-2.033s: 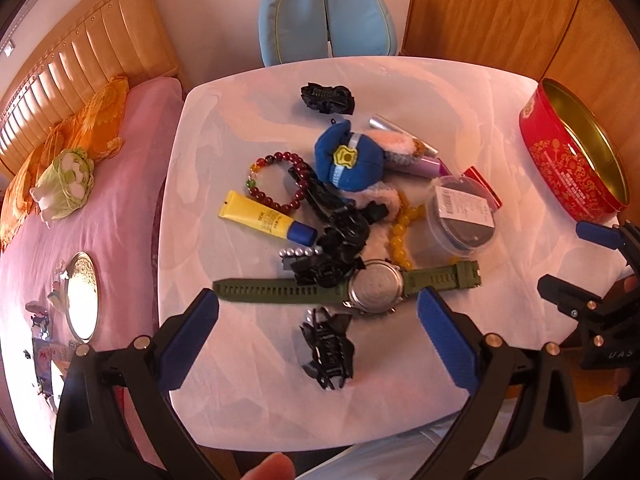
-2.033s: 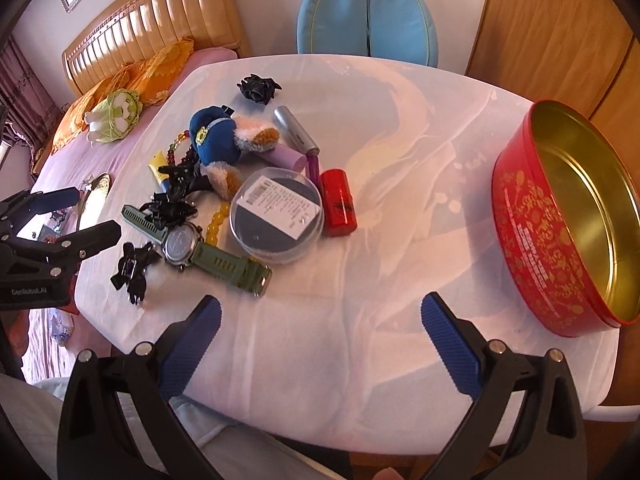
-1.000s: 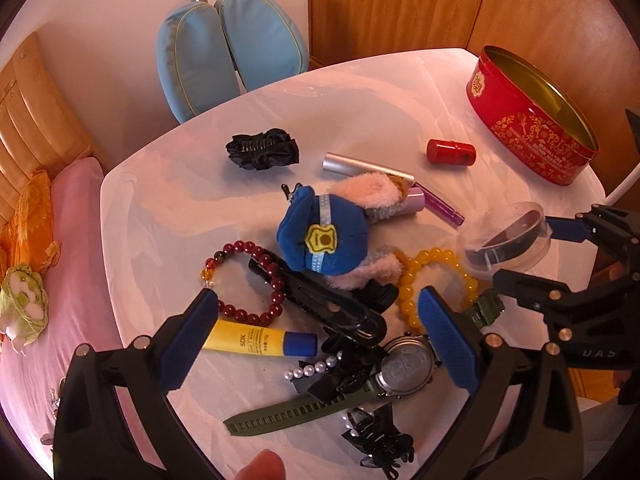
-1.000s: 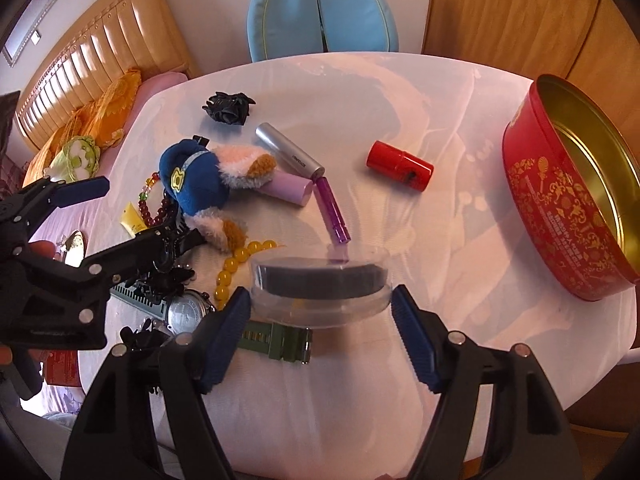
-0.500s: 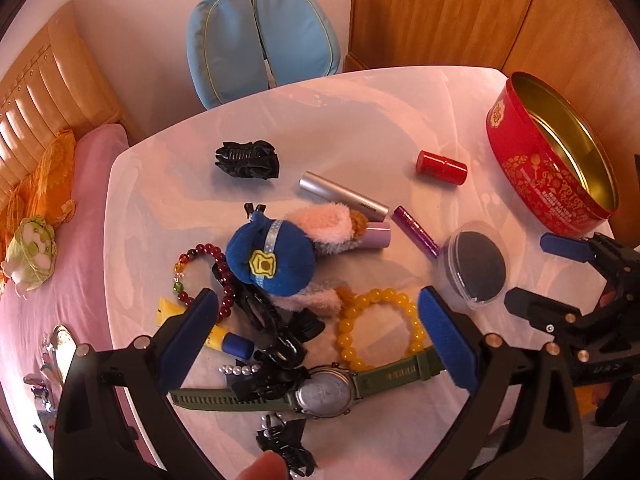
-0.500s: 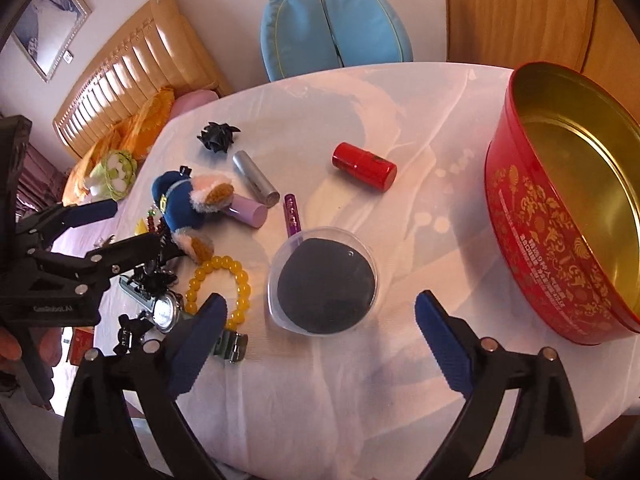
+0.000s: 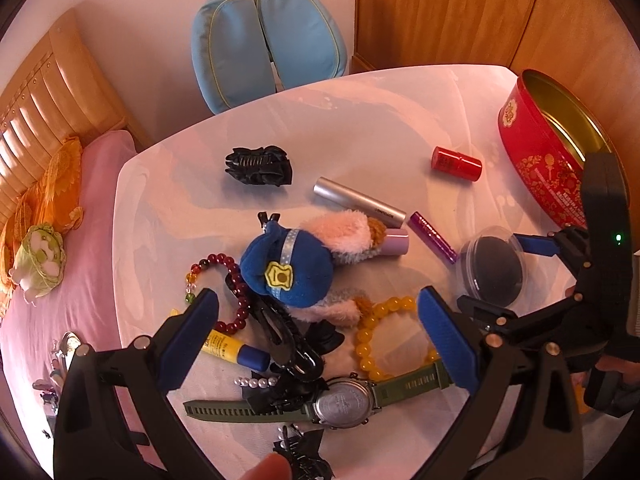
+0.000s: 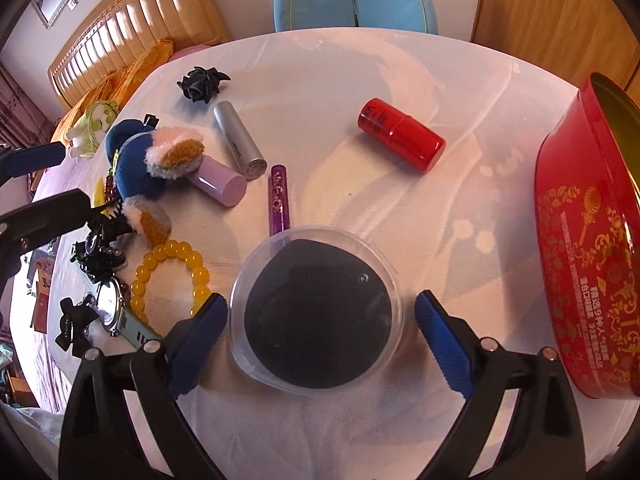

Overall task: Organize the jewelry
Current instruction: 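Carry the clear case with the right gripper into the red tin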

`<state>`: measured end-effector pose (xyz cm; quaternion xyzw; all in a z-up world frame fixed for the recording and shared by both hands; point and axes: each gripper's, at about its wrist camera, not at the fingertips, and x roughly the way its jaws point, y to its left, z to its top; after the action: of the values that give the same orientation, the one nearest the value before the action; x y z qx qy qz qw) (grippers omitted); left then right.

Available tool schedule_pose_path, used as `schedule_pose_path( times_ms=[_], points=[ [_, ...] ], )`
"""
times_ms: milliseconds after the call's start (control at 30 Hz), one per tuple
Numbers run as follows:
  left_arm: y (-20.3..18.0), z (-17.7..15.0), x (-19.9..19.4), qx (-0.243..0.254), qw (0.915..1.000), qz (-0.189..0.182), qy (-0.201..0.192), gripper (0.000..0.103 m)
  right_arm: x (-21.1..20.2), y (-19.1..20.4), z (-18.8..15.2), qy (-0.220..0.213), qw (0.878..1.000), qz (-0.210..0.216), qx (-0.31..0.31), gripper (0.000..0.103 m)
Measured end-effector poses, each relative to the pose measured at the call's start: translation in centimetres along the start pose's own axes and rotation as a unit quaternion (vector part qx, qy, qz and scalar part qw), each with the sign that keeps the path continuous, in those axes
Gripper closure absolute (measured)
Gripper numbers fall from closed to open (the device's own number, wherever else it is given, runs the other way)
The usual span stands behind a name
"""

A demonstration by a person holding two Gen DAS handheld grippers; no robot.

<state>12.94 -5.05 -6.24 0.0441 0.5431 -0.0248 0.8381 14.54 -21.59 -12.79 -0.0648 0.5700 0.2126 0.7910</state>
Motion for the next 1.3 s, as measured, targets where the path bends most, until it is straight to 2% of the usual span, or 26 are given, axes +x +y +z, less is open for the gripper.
schedule_pose_path(
  times_ms=[33,67,267,567,767,933,1100,1300],
  points=[
    [0.1,0.0,0.2,-0.003,1.0000,-0.003,0.003,0.007,-0.1,0.1,0.0,-0.003,1.000,-0.009,-0.002,0.015],
    [0.3,0.0,0.3,-0.004,0.9999,-0.009,0.006,0.007,-0.2,0.2,0.0,-0.006,1.000,-0.019,-0.007,0.026],
    [-0.3,0.4,0.2,0.010,0.9998,-0.019,0.000,0.007,-2.0,-0.2,-0.1,-0.025,0.999,-0.024,0.011,0.026],
    [-2.8,2.1,-0.7,0.052,0.9983,-0.023,-0.012,0.007,-9.4,-1.2,1.0,-0.121,0.992,-0.011,0.015,0.026],
    [-8.3,6.7,-2.7,0.122,0.9899,-0.033,-0.064,0.007,-14.5,-5.5,1.8,-0.190,0.980,-0.038,0.048,0.026],
    [-13.9,11.5,-4.1,0.157,0.9791,-0.073,-0.107,0.007,-17.6,-10.6,1.7,-0.224,0.968,-0.071,0.087,0.026],
    [-19.0,14.8,-3.5,0.188,0.9697,-0.099,-0.121,0.007,-18.5,-15.5,0.9,-0.233,0.959,-0.107,0.120,0.026],
    [-23.2,17.1,-0.6,0.211,0.9660,-0.110,-0.100,0.007,-16.6,-20.2,-0.2,-0.207,0.958,-0.129,0.153,0.026]
  ],
)
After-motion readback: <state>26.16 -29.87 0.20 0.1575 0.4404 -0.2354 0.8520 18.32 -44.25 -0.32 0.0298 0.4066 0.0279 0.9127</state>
